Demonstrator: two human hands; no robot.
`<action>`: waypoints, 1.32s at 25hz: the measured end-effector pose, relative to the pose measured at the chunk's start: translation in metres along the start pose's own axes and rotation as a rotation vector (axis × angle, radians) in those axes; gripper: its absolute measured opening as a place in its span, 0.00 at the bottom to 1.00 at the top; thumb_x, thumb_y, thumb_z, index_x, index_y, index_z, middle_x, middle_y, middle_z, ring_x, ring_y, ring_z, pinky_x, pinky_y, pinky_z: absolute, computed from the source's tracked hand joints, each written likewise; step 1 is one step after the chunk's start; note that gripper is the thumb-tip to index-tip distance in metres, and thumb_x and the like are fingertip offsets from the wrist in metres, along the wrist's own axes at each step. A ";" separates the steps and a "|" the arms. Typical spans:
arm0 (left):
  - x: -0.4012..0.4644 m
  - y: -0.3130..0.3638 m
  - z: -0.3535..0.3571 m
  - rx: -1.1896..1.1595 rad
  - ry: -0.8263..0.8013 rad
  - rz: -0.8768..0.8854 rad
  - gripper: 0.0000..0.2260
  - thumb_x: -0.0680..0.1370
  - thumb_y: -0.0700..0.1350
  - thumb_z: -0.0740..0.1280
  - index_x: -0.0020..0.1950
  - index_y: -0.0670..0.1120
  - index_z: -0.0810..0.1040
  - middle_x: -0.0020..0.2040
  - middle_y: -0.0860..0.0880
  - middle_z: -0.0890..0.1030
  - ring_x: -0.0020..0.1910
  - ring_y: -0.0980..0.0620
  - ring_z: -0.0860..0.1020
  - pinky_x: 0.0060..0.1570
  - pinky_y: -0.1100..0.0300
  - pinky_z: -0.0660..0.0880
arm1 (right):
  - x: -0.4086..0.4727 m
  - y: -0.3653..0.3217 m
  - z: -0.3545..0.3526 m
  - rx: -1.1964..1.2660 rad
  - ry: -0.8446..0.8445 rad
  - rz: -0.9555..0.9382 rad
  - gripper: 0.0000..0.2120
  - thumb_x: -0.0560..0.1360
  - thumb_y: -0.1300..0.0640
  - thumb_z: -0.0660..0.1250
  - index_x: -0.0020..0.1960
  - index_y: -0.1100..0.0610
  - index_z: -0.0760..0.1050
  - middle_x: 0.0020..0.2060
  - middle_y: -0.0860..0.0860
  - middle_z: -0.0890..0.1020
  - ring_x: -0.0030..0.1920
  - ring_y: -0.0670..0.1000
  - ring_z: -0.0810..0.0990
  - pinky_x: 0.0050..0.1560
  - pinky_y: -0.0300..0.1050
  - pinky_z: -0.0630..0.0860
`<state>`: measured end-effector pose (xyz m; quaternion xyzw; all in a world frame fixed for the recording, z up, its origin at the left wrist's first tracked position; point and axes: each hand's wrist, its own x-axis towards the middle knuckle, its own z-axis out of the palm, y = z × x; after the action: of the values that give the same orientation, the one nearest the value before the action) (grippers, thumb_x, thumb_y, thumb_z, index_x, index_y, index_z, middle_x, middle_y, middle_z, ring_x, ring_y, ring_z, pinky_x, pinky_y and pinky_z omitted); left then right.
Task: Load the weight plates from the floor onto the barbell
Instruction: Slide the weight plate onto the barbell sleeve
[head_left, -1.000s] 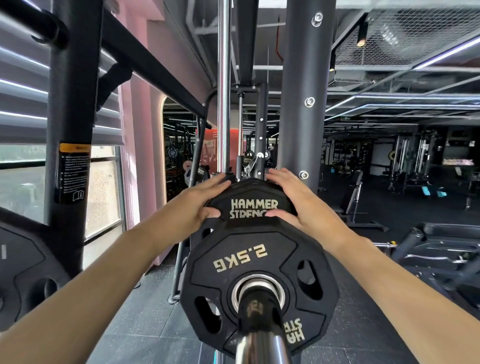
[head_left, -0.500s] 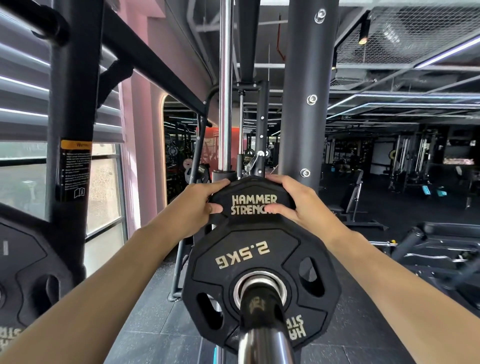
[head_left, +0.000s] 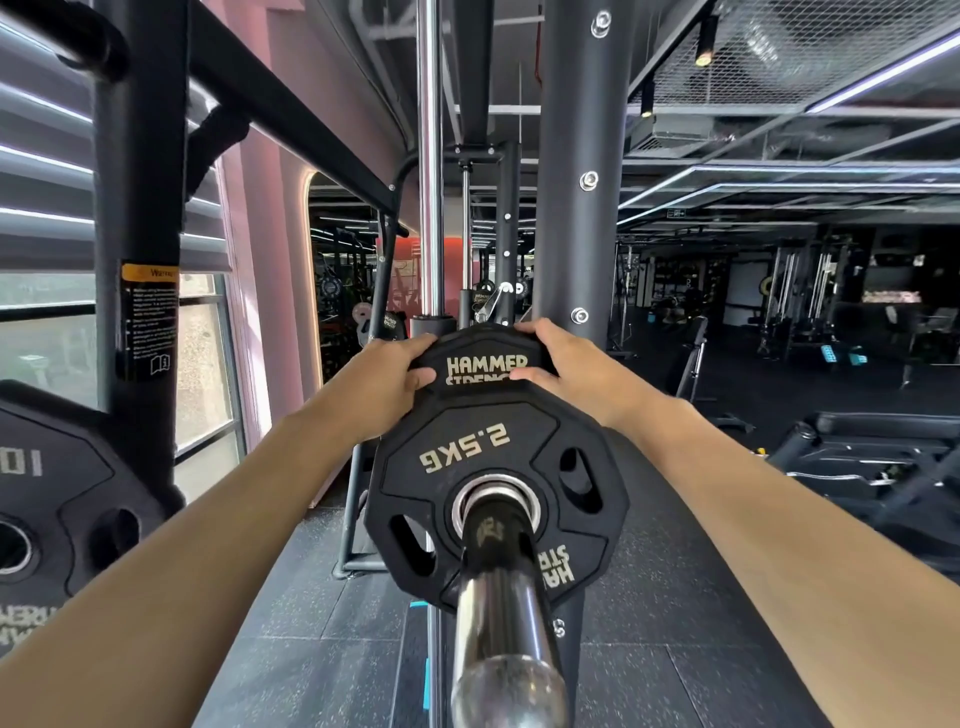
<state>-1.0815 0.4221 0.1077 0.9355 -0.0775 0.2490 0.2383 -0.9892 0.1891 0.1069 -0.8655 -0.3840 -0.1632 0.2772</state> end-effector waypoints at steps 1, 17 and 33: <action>-0.006 0.006 -0.004 -0.009 -0.003 -0.006 0.18 0.84 0.43 0.60 0.75 0.47 0.70 0.60 0.43 0.82 0.53 0.49 0.80 0.57 0.52 0.78 | -0.003 -0.008 -0.003 -0.001 -0.014 0.014 0.23 0.82 0.47 0.62 0.74 0.53 0.66 0.63 0.50 0.78 0.60 0.48 0.77 0.59 0.41 0.72; -0.089 0.015 0.023 -0.026 -0.032 0.133 0.65 0.58 0.48 0.85 0.79 0.58 0.41 0.79 0.57 0.54 0.76 0.53 0.61 0.74 0.47 0.65 | -0.105 -0.071 0.013 -0.355 0.074 -0.169 0.65 0.55 0.43 0.84 0.79 0.48 0.46 0.79 0.42 0.51 0.80 0.44 0.42 0.79 0.55 0.54; -0.020 -0.033 0.055 -0.061 0.090 0.150 0.57 0.68 0.42 0.80 0.78 0.68 0.41 0.79 0.67 0.39 0.80 0.53 0.51 0.71 0.45 0.69 | -0.049 -0.019 0.057 -0.326 0.273 0.077 0.63 0.59 0.37 0.80 0.81 0.56 0.48 0.81 0.47 0.45 0.81 0.54 0.45 0.76 0.66 0.57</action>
<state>-1.0667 0.4243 0.0419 0.9072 -0.1439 0.3054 0.2509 -1.0317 0.2057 0.0442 -0.8827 -0.2780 -0.3282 0.1893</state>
